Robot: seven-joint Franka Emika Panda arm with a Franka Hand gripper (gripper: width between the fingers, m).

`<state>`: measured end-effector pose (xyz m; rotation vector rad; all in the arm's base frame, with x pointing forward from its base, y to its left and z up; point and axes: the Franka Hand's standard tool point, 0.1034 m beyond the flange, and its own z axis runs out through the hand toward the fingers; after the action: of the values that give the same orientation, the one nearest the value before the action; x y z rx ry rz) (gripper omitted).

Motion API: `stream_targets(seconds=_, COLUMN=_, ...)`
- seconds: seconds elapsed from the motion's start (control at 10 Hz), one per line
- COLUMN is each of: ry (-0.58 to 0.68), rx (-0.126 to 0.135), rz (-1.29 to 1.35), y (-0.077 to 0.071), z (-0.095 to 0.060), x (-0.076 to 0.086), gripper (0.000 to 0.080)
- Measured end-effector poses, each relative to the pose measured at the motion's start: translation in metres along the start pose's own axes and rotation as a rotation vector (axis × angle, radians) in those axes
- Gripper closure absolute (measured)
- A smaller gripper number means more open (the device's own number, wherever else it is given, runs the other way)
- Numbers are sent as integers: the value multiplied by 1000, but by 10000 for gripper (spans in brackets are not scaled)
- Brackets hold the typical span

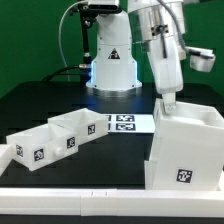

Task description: Assemble drawer

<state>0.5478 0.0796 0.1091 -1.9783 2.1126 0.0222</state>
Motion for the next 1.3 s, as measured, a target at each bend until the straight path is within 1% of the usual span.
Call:
stream_targets(seconds=0.1, ry=0, rx=3, rz=-36, y=-1, z=-1, x=-2, gripper=765)
stream_targets(seconds=0.2, ry=4, rx=16, rz=-83, y=-2, z=0, x=-1, gripper=765)
stream_targets(seconds=0.5, ry=-23, rx=33, rz=-119, y=4, z=5, x=15, gripper=761)
stream_targets(seconds=0.6, ry=-21, rx=38, rz=-120, y=7, z=6, x=18, gripper=761)
stream_targets(seconds=0.7, ry=-23, rx=36, rz=-120, y=7, z=6, x=17, gripper=761)
stream_targets(seconds=0.8, ry=-23, rx=36, rz=-124, y=7, z=7, x=17, gripper=657)
stream_targets(seconds=0.9, ry=-23, rx=36, rz=-125, y=7, z=7, x=16, gripper=519)
stream_targets(seconds=1.0, ry=-23, rx=36, rz=-126, y=7, z=7, x=16, gripper=519)
stream_targets(seconds=1.1, ry=-23, rx=36, rz=-127, y=7, z=7, x=16, gripper=352)
stream_targets(seconds=1.2, ry=-23, rx=36, rz=-127, y=7, z=7, x=16, gripper=352)
stream_targets(seconds=1.3, ry=-23, rx=36, rz=-128, y=7, z=7, x=16, gripper=204)
